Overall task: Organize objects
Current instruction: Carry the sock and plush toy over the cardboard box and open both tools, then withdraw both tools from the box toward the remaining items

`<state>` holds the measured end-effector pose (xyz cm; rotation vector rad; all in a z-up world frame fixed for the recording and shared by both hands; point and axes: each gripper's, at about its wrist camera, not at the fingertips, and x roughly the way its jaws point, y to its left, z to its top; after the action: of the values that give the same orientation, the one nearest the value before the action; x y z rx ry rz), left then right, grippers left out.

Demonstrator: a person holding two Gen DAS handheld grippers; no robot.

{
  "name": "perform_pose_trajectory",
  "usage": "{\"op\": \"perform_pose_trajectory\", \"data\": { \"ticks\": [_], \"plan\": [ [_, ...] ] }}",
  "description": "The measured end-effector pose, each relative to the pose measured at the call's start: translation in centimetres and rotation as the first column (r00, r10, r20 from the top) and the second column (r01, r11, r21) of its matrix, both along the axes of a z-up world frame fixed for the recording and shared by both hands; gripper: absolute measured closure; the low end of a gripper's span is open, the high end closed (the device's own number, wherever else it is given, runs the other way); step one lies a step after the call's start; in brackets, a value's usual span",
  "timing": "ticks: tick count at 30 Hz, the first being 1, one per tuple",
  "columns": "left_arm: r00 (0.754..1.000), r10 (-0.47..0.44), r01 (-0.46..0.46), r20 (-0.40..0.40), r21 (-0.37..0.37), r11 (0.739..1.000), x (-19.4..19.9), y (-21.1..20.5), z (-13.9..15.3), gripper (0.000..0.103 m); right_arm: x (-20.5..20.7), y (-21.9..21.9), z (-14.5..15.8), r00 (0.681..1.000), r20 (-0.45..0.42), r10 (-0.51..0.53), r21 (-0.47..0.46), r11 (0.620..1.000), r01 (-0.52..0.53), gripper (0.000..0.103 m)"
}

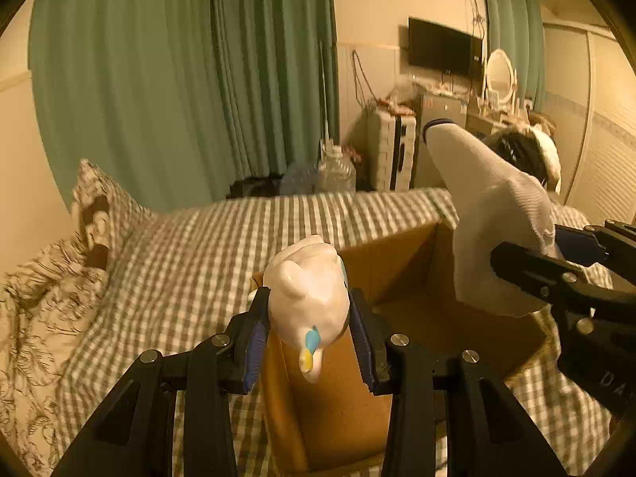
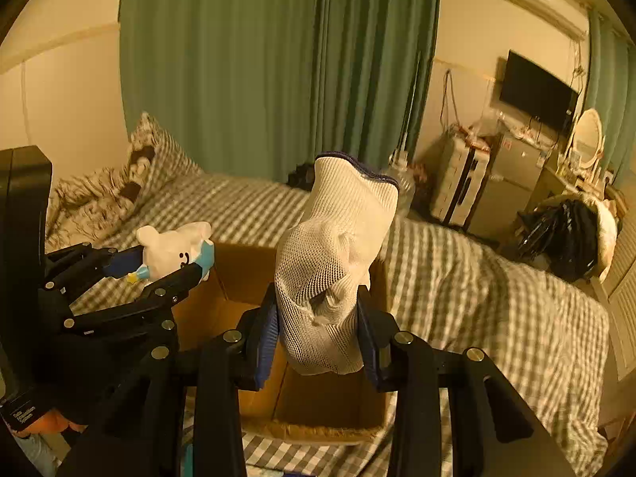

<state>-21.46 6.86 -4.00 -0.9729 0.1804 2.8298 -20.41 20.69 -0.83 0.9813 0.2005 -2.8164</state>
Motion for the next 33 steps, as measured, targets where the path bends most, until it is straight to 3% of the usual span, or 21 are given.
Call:
{"op": "perform_pose_trajectory", "data": {
  "ticks": [6,9,11,14,24,28,31,33],
  "plan": [
    [0.998,-0.021,0.021,0.055,0.01,1.0,-1.5,0.4,-2.7,0.064,-1.4,0.8,-2.6,0.999,0.036,0.004,-0.043,0.999,-0.002,0.065],
    [0.997,-0.028,0.026,0.071,0.028,0.999,-1.4,0.5,-3.0,0.061,-1.2,1.5,-2.3,0.999,0.028,-0.022,-0.057,0.998,0.023,0.052],
    [0.997,-0.038,0.036,0.062,0.028,0.999,-1.0,0.7,-2.6,0.047,-0.6,1.9,-1.4,0.999,0.0,-0.044,-0.054,0.998,0.044,0.041],
    [0.999,-0.034,0.034,0.027,0.003,0.999,0.2,0.7,-1.5,0.025,1.0,2.5,0.1,0.998,-0.032,-0.061,-0.064,0.996,0.059,0.038],
    [0.999,0.002,-0.002,-0.054,0.003,1.0,5.5,-2.8,4.3,0.02,8.2,0.8,6.4,0.991,-0.109,-0.081,-0.021,0.997,0.079,0.031],
    [0.997,0.02,-0.02,-0.078,0.002,1.0,7.8,-4.4,6.2,0.02,11.6,-0.2,8.3,0.987,-0.138,-0.077,-0.001,0.997,0.077,0.024],
    [0.994,0.042,-0.042,-0.102,-0.001,0.999,9.9,-5.7,7.1,0.0,13.9,-1.1,8.9,0.986,-0.152,-0.071,0.012,0.997,0.073,0.018],
    [0.991,0.053,-0.054,-0.119,0.001,0.999,11.3,-6.5,7.4,0.0,15.0,-1.5,8.8,0.987,-0.148,-0.069,0.017,0.997,0.072,0.018]
  ]
}}
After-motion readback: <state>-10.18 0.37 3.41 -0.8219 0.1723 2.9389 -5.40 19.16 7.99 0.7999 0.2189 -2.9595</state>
